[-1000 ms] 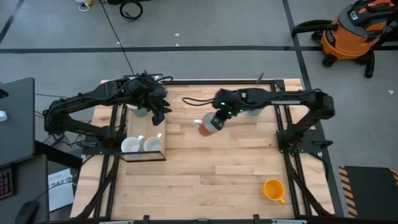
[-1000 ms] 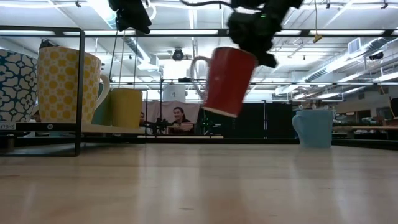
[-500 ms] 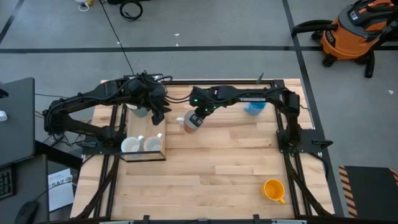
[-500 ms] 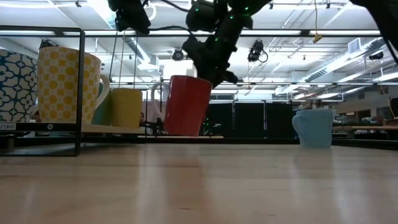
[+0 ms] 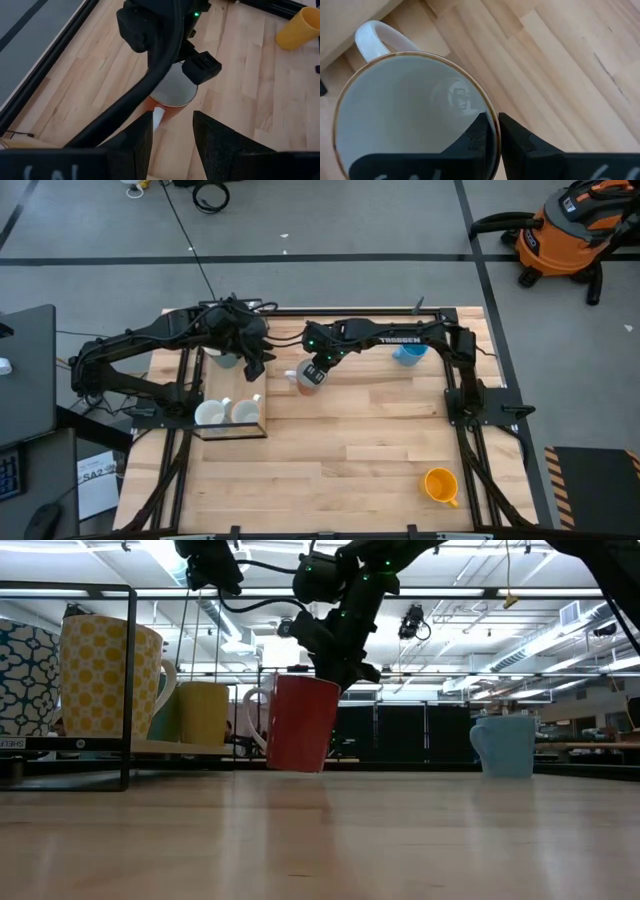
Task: Place coffee mugs
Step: Move the red mug to the center of the table
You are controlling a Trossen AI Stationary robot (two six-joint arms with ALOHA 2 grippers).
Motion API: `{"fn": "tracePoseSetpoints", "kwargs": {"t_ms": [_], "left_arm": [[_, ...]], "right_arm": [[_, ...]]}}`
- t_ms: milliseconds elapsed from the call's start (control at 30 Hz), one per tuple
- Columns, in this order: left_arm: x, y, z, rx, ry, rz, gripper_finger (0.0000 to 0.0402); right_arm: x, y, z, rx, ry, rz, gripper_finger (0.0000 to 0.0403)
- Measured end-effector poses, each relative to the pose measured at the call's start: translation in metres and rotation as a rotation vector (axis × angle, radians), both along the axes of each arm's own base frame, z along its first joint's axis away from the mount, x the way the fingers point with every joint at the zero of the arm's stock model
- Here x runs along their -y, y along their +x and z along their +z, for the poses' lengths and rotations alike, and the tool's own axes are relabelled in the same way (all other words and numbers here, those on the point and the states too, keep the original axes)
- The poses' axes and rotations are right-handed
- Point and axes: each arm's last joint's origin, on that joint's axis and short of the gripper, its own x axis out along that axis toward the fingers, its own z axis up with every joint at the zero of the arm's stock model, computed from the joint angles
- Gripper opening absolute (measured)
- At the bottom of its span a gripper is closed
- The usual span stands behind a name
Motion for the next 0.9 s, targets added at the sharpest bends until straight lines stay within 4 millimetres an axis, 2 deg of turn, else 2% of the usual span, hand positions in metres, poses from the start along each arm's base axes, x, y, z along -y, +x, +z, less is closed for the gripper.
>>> {"fn": "tracePoseSetpoints", "kwargs": {"t_ms": [200,567,900], "left_arm": [[0.0000,0.0000,0.0000,-0.001,0.000,0.000,0.0146],[-0.0001,-0.0002,-0.0002,-0.003,0.000,0.001,0.0146],[0.0000,-0.0003,-0.0002,-0.003,-0.001,0.002,0.0146]], "right_arm": [[0.0017,0.0044,-0.0104,-0.014,0.002,-0.001,0.0049],[0.0023,0.0052,-0.0101,-0.005,0.007,-0.009,0.0055],[0.0018,0.0057,-0.0082,0.013,0.020,0.001,0.0106]]}}
